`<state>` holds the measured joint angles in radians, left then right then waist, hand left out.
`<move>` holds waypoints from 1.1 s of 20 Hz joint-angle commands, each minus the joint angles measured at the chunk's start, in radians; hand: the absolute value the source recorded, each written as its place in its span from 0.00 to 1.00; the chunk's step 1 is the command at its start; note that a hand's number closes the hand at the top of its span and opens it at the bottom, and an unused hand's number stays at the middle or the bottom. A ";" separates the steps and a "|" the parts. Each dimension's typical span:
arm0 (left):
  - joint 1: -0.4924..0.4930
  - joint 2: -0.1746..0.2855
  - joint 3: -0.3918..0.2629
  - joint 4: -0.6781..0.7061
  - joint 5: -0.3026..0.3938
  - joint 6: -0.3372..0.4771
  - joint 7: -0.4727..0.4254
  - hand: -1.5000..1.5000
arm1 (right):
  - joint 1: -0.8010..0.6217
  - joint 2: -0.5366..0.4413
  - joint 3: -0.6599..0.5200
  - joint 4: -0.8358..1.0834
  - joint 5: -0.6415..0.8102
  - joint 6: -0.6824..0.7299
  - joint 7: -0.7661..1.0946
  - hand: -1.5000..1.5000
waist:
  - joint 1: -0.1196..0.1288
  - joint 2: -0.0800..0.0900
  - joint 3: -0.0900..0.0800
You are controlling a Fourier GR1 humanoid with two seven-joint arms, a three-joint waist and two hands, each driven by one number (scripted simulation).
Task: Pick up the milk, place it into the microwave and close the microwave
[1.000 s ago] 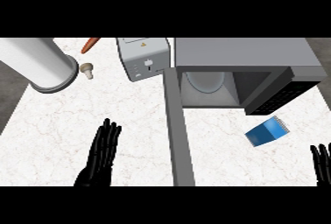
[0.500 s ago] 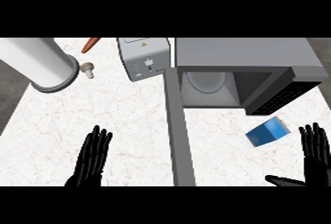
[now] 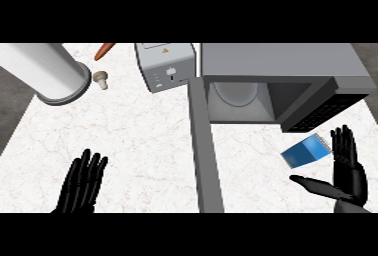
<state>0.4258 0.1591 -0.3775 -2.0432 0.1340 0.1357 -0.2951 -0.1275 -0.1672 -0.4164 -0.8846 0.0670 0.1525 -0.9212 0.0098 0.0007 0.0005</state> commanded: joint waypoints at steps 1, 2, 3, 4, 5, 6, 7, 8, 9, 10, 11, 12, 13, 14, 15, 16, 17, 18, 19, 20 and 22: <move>0.052 0.044 0.064 0.007 0.063 -0.056 -0.052 0.00 | -0.111 -0.063 -0.036 0.231 0.000 -0.016 -0.105 0.00 | 0.005 0.001 0.001; -0.023 0.006 0.032 0.045 0.038 -0.042 -0.016 0.00 | -0.123 -0.053 -0.029 0.268 0.005 -0.038 -0.149 1.00 | 0.000 0.001 0.001; 0.019 0.028 0.063 0.049 0.053 -0.061 -0.059 0.00 | -0.086 -0.051 -0.032 0.238 -0.005 -0.038 -0.166 1.00 | -0.001 0.000 0.000; -0.024 0.036 0.107 0.070 0.079 -0.076 -0.046 0.00 | -0.117 -0.022 -0.028 0.269 -0.012 -0.054 -0.164 1.00 | -0.001 0.001 0.000; 0.055 0.050 0.087 0.041 0.082 -0.097 -0.094 0.00 | -0.125 -0.028 -0.040 0.328 0.001 -0.074 -0.231 1.00 | 0.005 0.001 0.001; 0.024 0.045 0.078 0.016 0.062 -0.078 -0.040 0.00 | -0.169 -0.053 -0.065 0.368 -0.027 -0.069 -0.205 1.00 | 0.004 0.002 0.001; 0.067 0.070 0.112 0.002 0.091 -0.103 -0.074 0.00 | -0.150 -0.095 -0.074 0.400 -0.018 -0.042 -0.249 1.00 | 0.008 0.002 0.001; 0.055 0.080 0.129 0.001 0.102 -0.110 -0.057 0.00 | -0.182 -0.078 -0.069 0.420 0.003 -0.112 -0.251 1.00 | 0.010 0.003 0.002; 0.010 0.032 0.105 0.106 0.086 -0.109 -0.108 0.00 | -0.195 -0.081 -0.069 0.441 0.010 -0.129 -0.258 1.00 | 0.007 0.004 0.001; 0.066 0.068 0.109 -0.020 0.097 -0.100 -0.039 0.00 | -0.183 -0.117 -0.067 0.456 0.024 -0.124 -0.261 1.00 | 0.011 0.004 0.002; 0.025 0.043 0.104 0.032 0.085 -0.099 -0.076 0.00 | -0.183 -0.092 -0.057 0.475 0.050 -0.185 -0.283 1.00 | 0.012 0.006 0.002; 0.035 0.025 0.075 0.075 0.044 -0.092 -0.109 0.00 | -0.210 -0.106 -0.060 0.513 0.046 -0.171 -0.273 1.00 | 0.010 0.005 0.002; 0.081 0.073 0.119 -0.010 0.098 -0.116 -0.060 0.00 | -0.256 -0.135 -0.052 0.524 0.049 -0.150 -0.218 1.00 | 0.014 0.004 0.002; 0.034 0.070 0.152 0.074 0.116 -0.147 -0.113 0.00 | -0.220 -0.157 -0.039 0.521 0.067 -0.132 -0.246 1.00 | 0.010 0.005 0.001; 0.085 0.048 0.078 0.028 0.065 -0.122 -0.110 0.00 | -0.245 -0.084 -0.016 0.533 0.096 -0.241 -0.227 1.00 | 0.015 0.004 0.002; 0.087 0.057 0.109 0.001 0.085 -0.118 -0.098 0.00 | -0.255 -0.096 -0.005 0.548 0.113 -0.243 -0.208 1.00 | 0.017 0.005 0.002; 0.088 0.066 0.132 0.017 0.101 -0.128 -0.099 0.00 | -0.210 -0.048 0.014 0.509 0.125 -0.284 -0.228 1.00 | 0.008 0.002 0.001; 0.067 0.043 0.110 0.066 0.082 -0.124 -0.121 0.00 | -0.231 -0.024 0.030 0.507 0.153 -0.362 -0.186 1.00 | 0.009 0.003 0.000; 0.129 0.087 0.123 -0.013 0.105 -0.145 -0.094 0.00 | -0.234 -0.008 0.054 0.509 0.181 -0.389 -0.165 1.00 | 0.017 0.002 0.001; 0.036 0.088 0.196 0.034 0.151 -0.152 -0.084 0.00 | -0.282 -0.004 0.062 0.508 0.193 -0.423 -0.099 1.00 | 0.010 0.003 0.000; 0.090 0.081 0.177 0.093 0.108 -0.181 -0.174 0.00 | -0.281 0.012 0.059 0.498 0.174 -0.406 -0.135 1.00 | 0.006 0.001 0.000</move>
<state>0.4974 0.2329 -0.2266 -2.0020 0.2458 -0.0097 -0.4037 -0.3852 -0.1996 -0.3867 -0.4125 0.2090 -0.1523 -1.0240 0.0168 -0.0054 -0.0096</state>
